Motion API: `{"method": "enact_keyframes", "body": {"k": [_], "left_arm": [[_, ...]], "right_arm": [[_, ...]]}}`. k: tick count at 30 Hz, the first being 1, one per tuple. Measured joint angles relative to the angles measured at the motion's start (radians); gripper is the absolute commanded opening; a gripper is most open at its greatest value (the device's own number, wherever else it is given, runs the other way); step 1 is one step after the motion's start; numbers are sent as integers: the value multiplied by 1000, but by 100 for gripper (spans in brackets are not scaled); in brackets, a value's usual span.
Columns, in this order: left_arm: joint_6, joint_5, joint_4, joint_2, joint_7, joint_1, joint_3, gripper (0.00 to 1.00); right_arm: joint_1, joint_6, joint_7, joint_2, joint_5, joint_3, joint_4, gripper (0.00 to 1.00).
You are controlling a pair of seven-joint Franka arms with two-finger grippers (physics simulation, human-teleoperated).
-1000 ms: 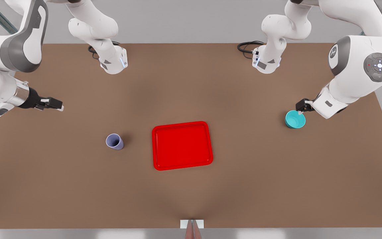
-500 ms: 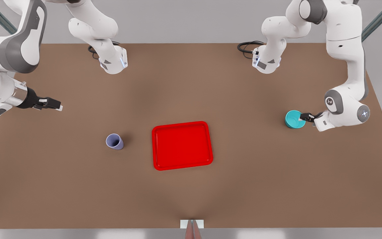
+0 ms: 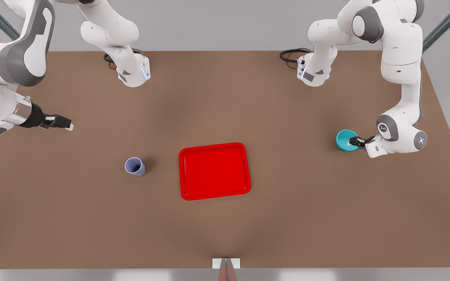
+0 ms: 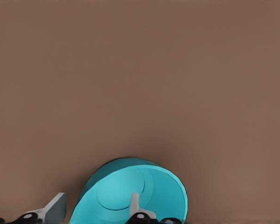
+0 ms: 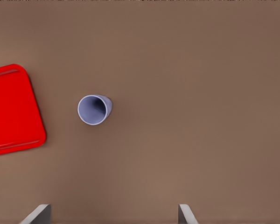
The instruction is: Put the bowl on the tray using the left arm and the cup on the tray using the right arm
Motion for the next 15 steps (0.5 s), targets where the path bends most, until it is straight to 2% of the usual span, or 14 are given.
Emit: {"method": "enact_keyframes", "body": {"k": [15], "left_arm": [[12, 4, 25, 35, -8, 0, -9, 33]], "right_arm": [[-2, -2, 0, -2, -1, 0, 0, 100]]}}
